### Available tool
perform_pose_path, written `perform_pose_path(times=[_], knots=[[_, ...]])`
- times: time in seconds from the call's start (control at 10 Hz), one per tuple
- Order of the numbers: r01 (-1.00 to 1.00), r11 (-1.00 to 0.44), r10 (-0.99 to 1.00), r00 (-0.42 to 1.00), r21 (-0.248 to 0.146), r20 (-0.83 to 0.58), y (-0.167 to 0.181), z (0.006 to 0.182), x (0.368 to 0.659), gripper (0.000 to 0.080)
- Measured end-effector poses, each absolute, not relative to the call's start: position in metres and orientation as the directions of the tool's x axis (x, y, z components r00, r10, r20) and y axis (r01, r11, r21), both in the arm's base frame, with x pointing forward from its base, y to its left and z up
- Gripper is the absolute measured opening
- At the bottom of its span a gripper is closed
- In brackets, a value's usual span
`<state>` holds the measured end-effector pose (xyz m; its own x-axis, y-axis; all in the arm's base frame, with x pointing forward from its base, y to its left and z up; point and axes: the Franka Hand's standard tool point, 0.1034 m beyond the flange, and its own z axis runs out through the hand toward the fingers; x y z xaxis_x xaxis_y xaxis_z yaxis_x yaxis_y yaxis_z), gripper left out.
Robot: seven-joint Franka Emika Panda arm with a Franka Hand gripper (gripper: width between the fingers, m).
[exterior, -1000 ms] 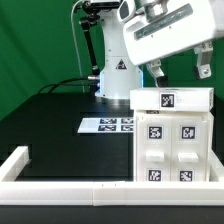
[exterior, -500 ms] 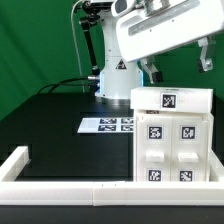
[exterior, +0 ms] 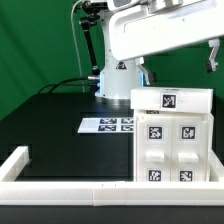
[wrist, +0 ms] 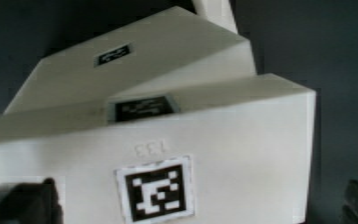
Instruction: Assemble cabinet
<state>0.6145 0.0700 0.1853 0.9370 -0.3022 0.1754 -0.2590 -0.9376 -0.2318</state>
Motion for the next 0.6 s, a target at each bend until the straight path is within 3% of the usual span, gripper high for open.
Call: perform_pose_path(times=[0.2, 0.4, 0.6], knots=[[-0.045, -0.985, -0.082, 0.972, -0.170, 0.221, 0.0682, 0.1858, 0.6151, 0.0797], [0.212, -0.974, 0.187, 0.951, -0.077, 0.247, 0.0670, 0.1853, 0.6163, 0.0797], [0.346, -0.937, 0.325, 0.910, -0.039, 0.258, 0.0614, 0.1850, 0.6165, 0.0797]])
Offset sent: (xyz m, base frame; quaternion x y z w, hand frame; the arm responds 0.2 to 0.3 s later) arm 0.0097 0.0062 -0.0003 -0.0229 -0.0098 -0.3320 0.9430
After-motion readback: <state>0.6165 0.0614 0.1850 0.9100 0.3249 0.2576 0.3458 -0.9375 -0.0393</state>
